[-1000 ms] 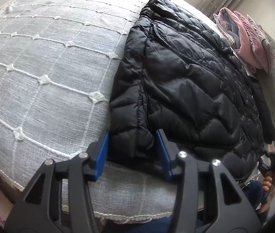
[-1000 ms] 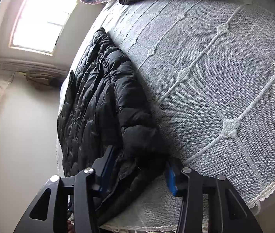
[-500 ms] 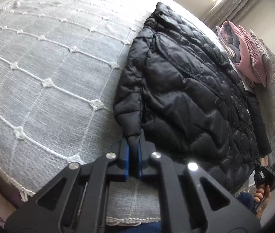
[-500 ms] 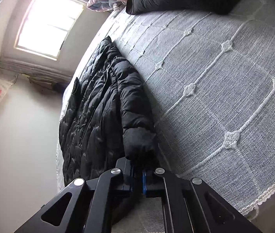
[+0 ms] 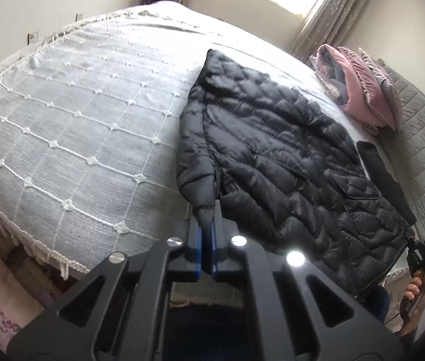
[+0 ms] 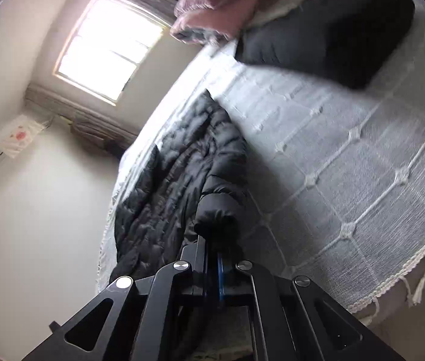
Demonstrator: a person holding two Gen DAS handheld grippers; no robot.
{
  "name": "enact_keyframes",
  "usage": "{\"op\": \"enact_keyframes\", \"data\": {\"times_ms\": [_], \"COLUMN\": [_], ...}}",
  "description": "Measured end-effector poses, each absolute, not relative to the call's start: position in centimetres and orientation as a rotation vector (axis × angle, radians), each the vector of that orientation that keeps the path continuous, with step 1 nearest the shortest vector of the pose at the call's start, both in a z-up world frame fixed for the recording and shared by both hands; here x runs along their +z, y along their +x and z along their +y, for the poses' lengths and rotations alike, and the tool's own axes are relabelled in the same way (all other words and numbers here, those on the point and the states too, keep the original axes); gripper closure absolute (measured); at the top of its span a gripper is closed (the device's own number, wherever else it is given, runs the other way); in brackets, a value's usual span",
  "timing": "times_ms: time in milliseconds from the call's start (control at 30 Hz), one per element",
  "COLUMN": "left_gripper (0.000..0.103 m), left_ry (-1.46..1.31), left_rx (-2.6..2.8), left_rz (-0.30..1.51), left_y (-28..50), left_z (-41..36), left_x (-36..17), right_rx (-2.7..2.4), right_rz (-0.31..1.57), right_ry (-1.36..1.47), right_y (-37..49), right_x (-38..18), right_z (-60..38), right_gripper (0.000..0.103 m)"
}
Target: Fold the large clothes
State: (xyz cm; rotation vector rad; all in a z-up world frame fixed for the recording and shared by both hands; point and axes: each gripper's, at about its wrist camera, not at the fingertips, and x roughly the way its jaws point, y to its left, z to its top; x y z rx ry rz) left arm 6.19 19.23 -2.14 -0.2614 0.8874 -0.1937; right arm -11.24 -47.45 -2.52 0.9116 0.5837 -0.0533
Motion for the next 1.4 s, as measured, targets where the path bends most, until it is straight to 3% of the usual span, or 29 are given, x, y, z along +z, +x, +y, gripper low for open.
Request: {"op": "enact_keyframes", "data": {"times_ms": [233,433,567,767,833,967,1000,1033,1067,1100,1133,1267,1400], "left_gripper": [0.098,0.098,0.098,0.096,0.089,0.083,0.079,0.068,0.059,0.046,0.043,0.042,0.041], "left_ry": [-0.287,-0.296,-0.317,-0.281,-0.297,-0.472,-0.486,-0.488,-0.487,-0.477,-0.467,-0.405,-0.356], "left_rx": [-0.319,-0.305,-0.29,-0.253,-0.22,-0.142,-0.13,-0.12,-0.118,-0.136,-0.157,-0.18,-0.203], "left_rz": [0.799,0.707,0.722,0.806,0.849,0.858,0.849,0.847,0.853,0.87,0.88,0.95,1.02], "left_y": [3.5,8.1,14.8,29.6,34.4,38.7,39.1,39.3,39.3,39.4,39.4,40.1,41.4], "left_z": [19.6,20.4,19.7,15.5,14.9,17.5,18.4,19.0,19.5,19.8,19.7,18.2,15.9], "left_x": [4.9,8.7,9.2,7.4,4.9,1.3,1.1,1.0,0.7,0.2,-0.3,-2.6,-4.5], "right_rx": [0.041,0.151,0.147,-0.01,-0.089,-0.148,-0.132,-0.125,-0.13,-0.148,-0.158,-0.224,-0.211], "right_rz": [0.413,0.279,0.275,0.36,0.429,0.558,0.554,0.532,0.518,0.502,0.486,0.596,0.726], "right_ry": [0.923,0.87,0.869,0.905,0.85,0.874,0.891,0.885,0.869,0.845,0.822,0.569,0.489], "right_y": [-15.0,-14.7,-9.1,4.5,10.2,17.1,17.6,17.6,17.3,17.0,16.6,18.0,20.9], "right_x": [3.3,9.9,11.8,10.2,9.2,4.4,3.9,3.8,4.2,4.5,4.8,3.8,0.3], "right_z": [-47.2,-46.7,-48.0,-50.9,-51.4,-52.7,-53.1,-53.4,-53.6,-54.2,-54.6,-54.9,-54.6], "right_gripper": [0.1,0.1,0.1,0.1,0.098,0.087,0.084,0.079,0.055,0.023,0.016,0.016,0.02]}}
